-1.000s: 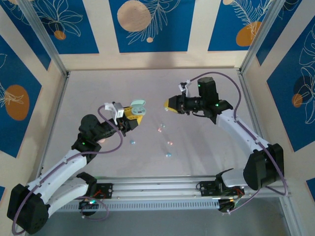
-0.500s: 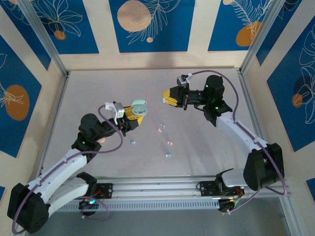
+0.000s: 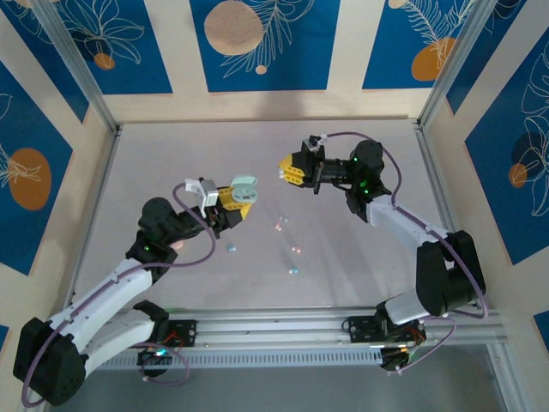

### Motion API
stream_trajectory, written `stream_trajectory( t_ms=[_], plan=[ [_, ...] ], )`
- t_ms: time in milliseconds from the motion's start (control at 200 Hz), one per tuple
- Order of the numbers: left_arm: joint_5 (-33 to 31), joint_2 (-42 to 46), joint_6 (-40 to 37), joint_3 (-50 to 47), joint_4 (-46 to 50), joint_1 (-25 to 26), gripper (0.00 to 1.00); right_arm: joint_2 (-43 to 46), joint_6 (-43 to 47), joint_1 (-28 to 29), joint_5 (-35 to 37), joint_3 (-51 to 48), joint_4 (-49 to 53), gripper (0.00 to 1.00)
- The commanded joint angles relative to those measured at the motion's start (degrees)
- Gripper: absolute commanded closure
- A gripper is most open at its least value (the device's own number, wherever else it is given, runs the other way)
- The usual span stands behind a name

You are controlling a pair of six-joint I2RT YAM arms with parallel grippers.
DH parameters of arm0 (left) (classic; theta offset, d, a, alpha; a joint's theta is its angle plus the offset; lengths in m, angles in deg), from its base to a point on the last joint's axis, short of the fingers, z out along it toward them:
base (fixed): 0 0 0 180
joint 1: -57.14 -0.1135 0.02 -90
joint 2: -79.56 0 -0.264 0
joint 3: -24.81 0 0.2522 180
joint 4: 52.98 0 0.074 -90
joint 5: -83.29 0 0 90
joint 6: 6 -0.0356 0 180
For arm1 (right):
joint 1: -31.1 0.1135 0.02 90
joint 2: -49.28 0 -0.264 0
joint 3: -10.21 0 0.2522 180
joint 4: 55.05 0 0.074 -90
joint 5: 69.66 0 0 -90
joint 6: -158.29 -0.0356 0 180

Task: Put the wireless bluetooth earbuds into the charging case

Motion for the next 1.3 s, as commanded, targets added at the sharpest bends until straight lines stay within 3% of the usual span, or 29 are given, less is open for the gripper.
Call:
stream_trajectory(
  t_ms=[0, 165, 565, 1005, 1296],
  plan=[
    [1.89, 0.27, -1.58, 1.69, -2.86, 0.38, 0.68, -0.06, -2.3, 0.6, 0.12, -0.17, -3.91, 0.81],
    [1.53, 0.8, -2.03, 1.63, -2.24, 0.38, 0.68, 0.93, 0.46, 1.11, 0.26, 0.07, -1.03, 0.81],
    [1.22, -0.27, -1.1, 1.53, -5.87, 0.52, 0.68, 10.17, 29.2, 4.87, 3.92, 6.47, 29.7, 0.81],
    [3.29, -1.82, -0.52, 1.43, -10.65, 2.1, 0.68, 11.47, 46.53, 11.71, 9.79, 11.61, 40.76, 0.81],
    [4.08, -2.49, -0.63, 1.09, -12.54, 2.49, 0.68, 11.75, 49.73, 13.78, 14.97, 12.14, 41.67, 0.81]
  ],
)
